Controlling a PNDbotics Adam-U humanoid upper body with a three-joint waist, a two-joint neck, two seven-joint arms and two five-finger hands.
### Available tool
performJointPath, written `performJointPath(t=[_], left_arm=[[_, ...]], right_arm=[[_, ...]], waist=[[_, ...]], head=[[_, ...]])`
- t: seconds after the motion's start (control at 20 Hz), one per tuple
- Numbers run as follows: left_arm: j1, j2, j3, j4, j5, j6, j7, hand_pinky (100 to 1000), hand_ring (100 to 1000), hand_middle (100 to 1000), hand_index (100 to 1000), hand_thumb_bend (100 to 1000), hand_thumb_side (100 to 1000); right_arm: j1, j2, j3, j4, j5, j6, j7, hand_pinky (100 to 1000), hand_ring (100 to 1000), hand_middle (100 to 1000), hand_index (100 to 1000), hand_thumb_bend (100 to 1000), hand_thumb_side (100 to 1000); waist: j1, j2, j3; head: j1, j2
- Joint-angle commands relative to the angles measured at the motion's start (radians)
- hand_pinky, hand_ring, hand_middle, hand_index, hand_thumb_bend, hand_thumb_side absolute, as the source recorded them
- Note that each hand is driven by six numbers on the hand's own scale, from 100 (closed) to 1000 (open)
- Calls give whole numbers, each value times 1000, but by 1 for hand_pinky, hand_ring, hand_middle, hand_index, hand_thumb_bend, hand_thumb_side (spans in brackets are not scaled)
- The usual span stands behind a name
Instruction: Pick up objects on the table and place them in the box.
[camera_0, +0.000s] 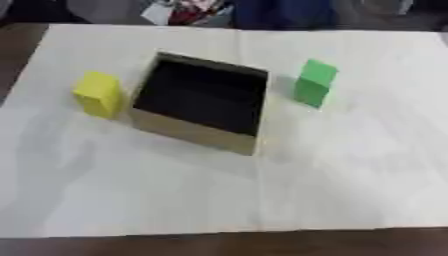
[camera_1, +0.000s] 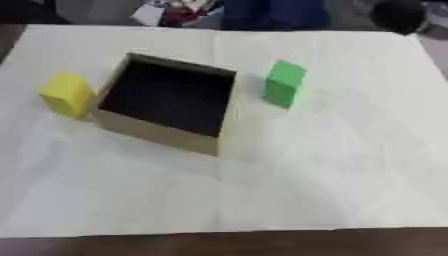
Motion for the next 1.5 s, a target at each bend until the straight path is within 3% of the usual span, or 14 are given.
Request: performJointPath(t=[0.05,0.25,0.45,0.7,0.95,1.0,1.05,1.5], left_arm=[[-13,26,2,-15,4,-1,-7,796,830,754,793,270,1000],[-10,22,0,-15,5,-1,-11,795,830,753,793,267,1000],[-10,19,-2,-15,7,0,-12,793,830,753,793,267,1000],[-9,12,-3,-15,10,0,-13,791,829,761,792,264,1000],[-12,2,-5,-15,13,0,-14,791,827,759,790,259,1000],[-13,0,-6,-15,14,0,-15,790,826,758,790,258,1000],[-15,-2,-7,-15,15,-1,-16,790,826,758,790,257,1000],[-33,-15,-14,-15,22,-5,-21,785,821,755,775,251,1000]], right_arm=[[-54,19,29,88,27,-19,75,932,918,886,875,764,1000],[-108,64,56,174,54,-45,142,941,929,895,882,798,982],[-142,104,79,243,61,-70,204,951,938,900,885,819,843],[-164,150,83,305,42,-77,286,958,941,888,869,806,710],[-194,219,79,372,57,-51,323,960,938,880,875,795,687],[-202,236,78,389,66,-44,328,962,938,878,878,753,676],[-211,256,77,410,77,-34,333,964,938,878,883,785,670],[-263,396,41,617,278,45,308,976,945,876,907,796,693]], waist=[[1,-27,2],[-1,-32,3],[0,-35,6],[3,-37,10],[12,-36,18],[14,-36,19],[15,-36,21],[19,-29,35]], head=[[-10,-2],[-11,8],[-4,11],[20,48],[51,70],[51,71],[50,72],[2,58]])
